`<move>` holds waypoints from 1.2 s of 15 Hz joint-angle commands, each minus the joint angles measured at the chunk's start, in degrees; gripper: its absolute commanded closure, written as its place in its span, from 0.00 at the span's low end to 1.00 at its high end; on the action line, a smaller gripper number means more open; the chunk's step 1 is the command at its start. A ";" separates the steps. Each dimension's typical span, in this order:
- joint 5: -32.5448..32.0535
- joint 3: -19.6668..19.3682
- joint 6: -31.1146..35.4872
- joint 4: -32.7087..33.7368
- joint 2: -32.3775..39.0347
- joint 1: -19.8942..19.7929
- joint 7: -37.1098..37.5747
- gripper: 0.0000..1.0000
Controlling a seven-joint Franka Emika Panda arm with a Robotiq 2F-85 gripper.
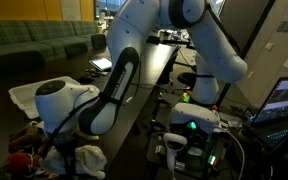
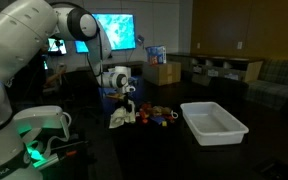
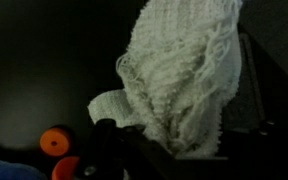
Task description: Pick up the towel and push the objects in front of the white container to the left then place the towel in the container.
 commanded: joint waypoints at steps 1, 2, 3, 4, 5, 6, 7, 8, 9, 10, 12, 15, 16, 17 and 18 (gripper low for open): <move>3.32 -0.63 0.27 5.24 1.87 1.56 2.96 0.99; 4.04 -0.63 0.04 5.94 1.86 1.83 3.61 0.99; 4.25 -1.09 0.07 6.54 1.83 2.39 4.35 0.99; 4.37 -1.44 0.06 6.76 1.30 2.75 5.01 0.99; 4.46 -1.55 -0.41 7.16 1.11 2.86 5.16 0.99; 4.09 -2.43 -0.26 7.20 0.44 3.36 6.26 0.99; 4.19 -2.64 -0.62 7.15 -0.31 3.23 6.57 0.99; 3.57 -3.93 -0.04 6.93 -1.22 3.80 8.00 0.99; 3.77 -4.13 -0.53 6.87 -2.06 3.49 8.11 0.99; 3.44 -5.30 -0.53 6.84 -2.90 3.77 9.23 0.99; 3.24 -6.92 -1.39 6.90 -4.61 3.37 10.25 0.99; 3.38 -9.38 -2.44 7.55 -7.28 1.65 11.48 0.99; 3.05 -10.38 -2.79 8.30 -7.71 1.18 12.05 0.99; 2.75 -11.31 -3.22 9.11 -8.22 0.33 12.25 0.99; 2.54 -12.08 -3.66 10.26 -8.41 -0.63 12.24 0.99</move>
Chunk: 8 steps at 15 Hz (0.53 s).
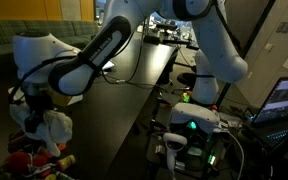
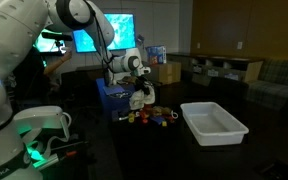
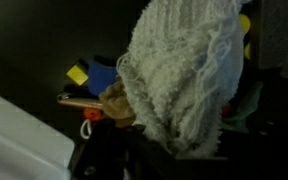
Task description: Pick up the towel and push the objects in front of the white container to the left then place the towel in the container.
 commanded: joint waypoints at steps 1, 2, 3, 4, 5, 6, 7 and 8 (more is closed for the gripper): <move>-0.67 -2.70 -2.56 3.82 -1.64 -2.81 1.17 0.99; -0.58 -3.10 -3.42 5.69 -1.39 -4.28 0.42 0.99; -0.42 -3.57 -4.40 7.92 -0.72 -5.47 0.12 0.99; -0.35 -4.06 -4.98 10.23 0.16 -6.82 -0.13 0.99; -0.17 -4.35 -5.74 12.75 1.34 -8.06 -0.36 0.99; 0.04 -4.69 -6.70 15.58 2.61 -9.45 -0.66 0.99; 0.04 -5.14 -7.69 18.69 4.44 -10.46 -0.44 0.99; 0.20 -5.52 -9.25 22.35 6.45 -11.60 -0.45 0.99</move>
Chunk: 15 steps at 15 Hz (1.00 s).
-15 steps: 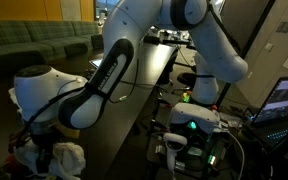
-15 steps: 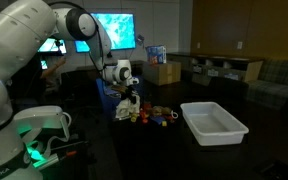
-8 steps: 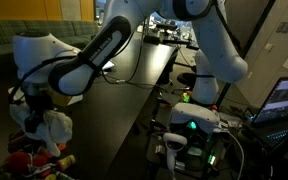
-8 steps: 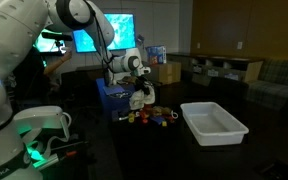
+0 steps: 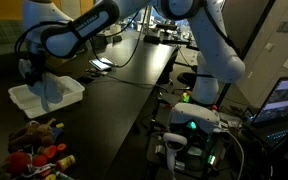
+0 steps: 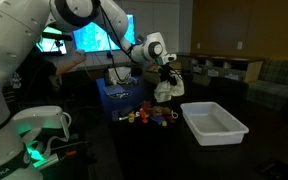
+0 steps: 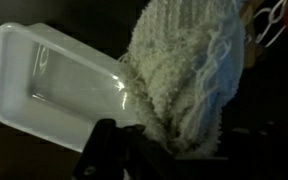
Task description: Pick up the towel and push the objects in front of the white container to the left then place the towel in the container.
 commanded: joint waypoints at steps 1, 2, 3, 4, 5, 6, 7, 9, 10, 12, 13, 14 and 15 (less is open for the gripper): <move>0.06 -1.33 -4.47 13.63 7.96 -3.13 -0.03 0.99; -0.07 -1.88 -5.36 16.28 9.80 -3.82 0.32 0.99; -0.45 -2.67 -5.70 18.81 11.78 -4.17 1.04 0.99; -0.39 -3.19 -6.58 21.37 13.70 -4.67 1.34 0.99; -0.42 -3.74 -7.30 23.87 15.69 -4.98 1.49 0.99; -0.58 -4.50 -7.83 26.26 17.71 -5.16 2.04 0.99; -0.67 -5.28 -8.14 28.61 19.79 -5.43 2.74 0.99; -0.84 -7.14 -9.32 33.19 23.51 -5.89 4.77 0.99; -1.03 -8.34 -9.62 35.39 25.39 -6.07 6.44 1.00; -1.65 -11.08 -10.99 39.82 28.92 -6.21 10.38 0.99; -2.00 -12.31 -11.71 41.93 30.70 -6.41 12.18 0.99; -2.13 -13.17 -13.25 44.02 32.12 -6.86 13.20 0.98; -2.21 -13.70 -15.18 46.09 33.51 -7.41 13.95 0.73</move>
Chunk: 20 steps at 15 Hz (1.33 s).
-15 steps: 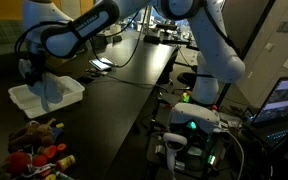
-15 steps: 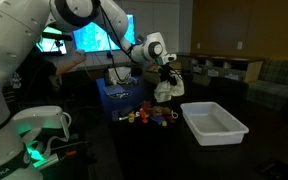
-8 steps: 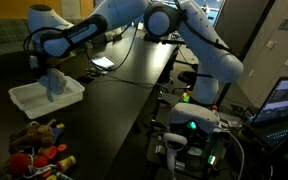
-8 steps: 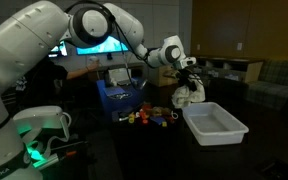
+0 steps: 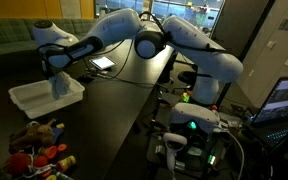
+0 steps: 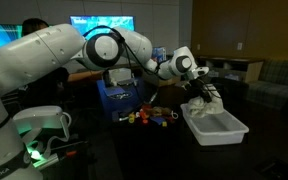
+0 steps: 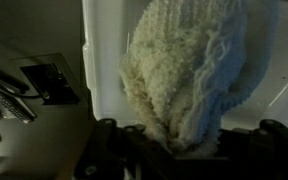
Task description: Pick up the towel and push the objects in front of the white container to the left then place the towel in the container.
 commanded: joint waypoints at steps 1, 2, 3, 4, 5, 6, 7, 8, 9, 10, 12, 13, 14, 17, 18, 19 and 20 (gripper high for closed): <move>-0.42 -3.17 -7.20 13.41 7.67 -1.52 3.41 0.72; -0.30 -3.29 -8.75 15.50 8.89 -2.12 3.02 0.68; -0.23 -3.29 -10.22 17.66 9.81 -2.77 2.09 0.59; -0.13 -3.10 -11.19 19.22 10.32 -3.32 1.30 0.52; -0.93 -1.86 -12.04 19.42 9.78 -4.07 1.04 0.42; -0.55 -1.23 -13.14 20.31 9.36 -4.56 -0.01 0.36; -0.58 -1.08 -14.32 21.02 9.05 -4.71 -0.43 0.29; 0.33 -1.57 -14.23 19.38 7.13 -4.47 -1.90 0.21; 0.29 -1.52 -14.77 19.33 6.22 -4.51 -2.79 0.14; 0.71 -0.95 -15.35 18.85 4.72 -4.71 -4.41 0.05; 1.59 0.00 -17.95 17.48 1.47 -4.85 -8.10 0.00; 2.22 0.71 -19.17 16.35 -0.40 -5.00 -10.27 0.00; 2.67 1.19 -21.06 15.53 -2.09 -5.07 -11.63 0.00; 3.78 2.77 -26.18 12.76 -6.93 -5.25 -15.06 0.00; 4.19 3.23 -28.17 11.86 -8.31 -5.22 -15.43 0.00; 4.41 3.52 -29.81 10.63 -9.72 -5.11 -15.68 0.00; 4.71 3.94 -31.46 9.14 -11.21 -5.03 -15.73 0.00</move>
